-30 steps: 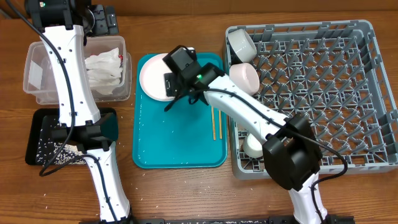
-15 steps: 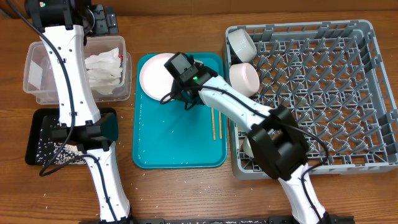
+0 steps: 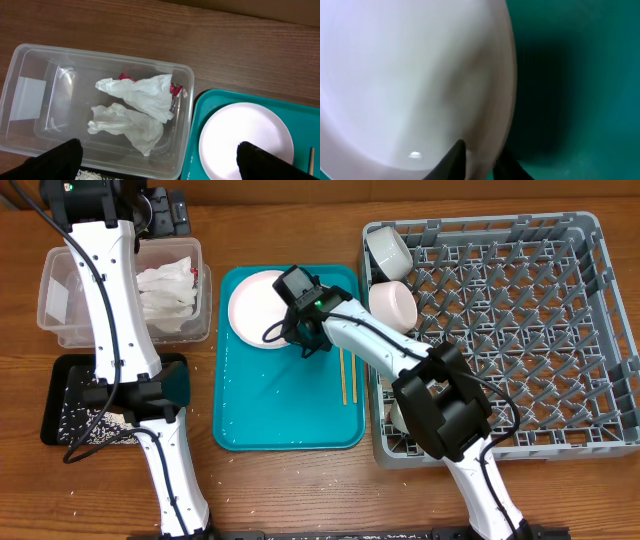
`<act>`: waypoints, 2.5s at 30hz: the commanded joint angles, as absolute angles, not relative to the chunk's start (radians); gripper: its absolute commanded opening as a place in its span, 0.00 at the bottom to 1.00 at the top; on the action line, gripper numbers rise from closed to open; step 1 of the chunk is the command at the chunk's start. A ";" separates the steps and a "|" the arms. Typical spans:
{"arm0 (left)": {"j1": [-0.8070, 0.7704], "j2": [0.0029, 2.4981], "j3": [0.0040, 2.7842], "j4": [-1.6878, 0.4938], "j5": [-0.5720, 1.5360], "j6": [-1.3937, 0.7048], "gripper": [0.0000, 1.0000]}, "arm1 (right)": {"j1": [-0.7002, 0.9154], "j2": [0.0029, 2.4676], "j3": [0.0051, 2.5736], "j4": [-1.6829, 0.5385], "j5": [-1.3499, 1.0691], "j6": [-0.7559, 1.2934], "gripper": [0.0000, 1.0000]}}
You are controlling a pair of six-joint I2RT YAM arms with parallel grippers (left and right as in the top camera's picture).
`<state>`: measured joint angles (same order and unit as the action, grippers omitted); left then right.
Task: Sort waste into correct bins and load items into the dishwasher
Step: 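Lift the white plate and stand it upright in the rack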
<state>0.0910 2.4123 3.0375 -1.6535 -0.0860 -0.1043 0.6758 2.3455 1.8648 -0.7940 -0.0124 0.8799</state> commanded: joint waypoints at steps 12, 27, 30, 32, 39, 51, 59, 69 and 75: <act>0.083 2.387 3.058 -1.653 -0.078 -0.105 1.00 | 0.566 2.328 2.150 -1.046 -0.003 0.638 0.04; 0.083 2.387 3.058 -1.652 -0.078 -0.105 1.00 | 0.490 1.980 2.367 -1.437 0.715 0.568 0.04; 0.083 2.387 3.058 -1.653 -0.078 -0.105 1.00 | 0.488 1.897 2.367 -1.509 0.830 0.569 0.04; 0.083 2.387 3.058 -1.653 -0.078 -0.105 1.00 | 0.488 1.845 2.367 -1.568 0.894 0.570 0.04; 0.083 2.387 3.058 -1.653 -0.078 -0.105 1.00 | 0.489 1.744 2.343 -1.694 0.955 0.566 0.04; 0.083 2.387 3.058 -1.653 -0.078 -0.105 1.00 | 0.469 1.765 1.890 -1.600 1.149 0.571 0.04; 0.083 2.387 3.058 -1.653 -0.078 -0.105 1.00 | 0.443 1.765 1.666 -1.425 1.173 0.579 0.04; 0.083 2.387 3.058 -1.653 -0.078 -0.105 1.00 | 0.442 1.770 1.567 -1.320 1.094 0.572 0.04; 0.083 2.387 3.058 -1.653 -0.078 -0.105 1.00 | 0.442 1.771 1.558 -1.279 1.043 0.572 0.73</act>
<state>0.0910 2.4119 3.0379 -1.6535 -0.0860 -0.1043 0.4450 1.7805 1.5600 -1.2907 1.0653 0.5621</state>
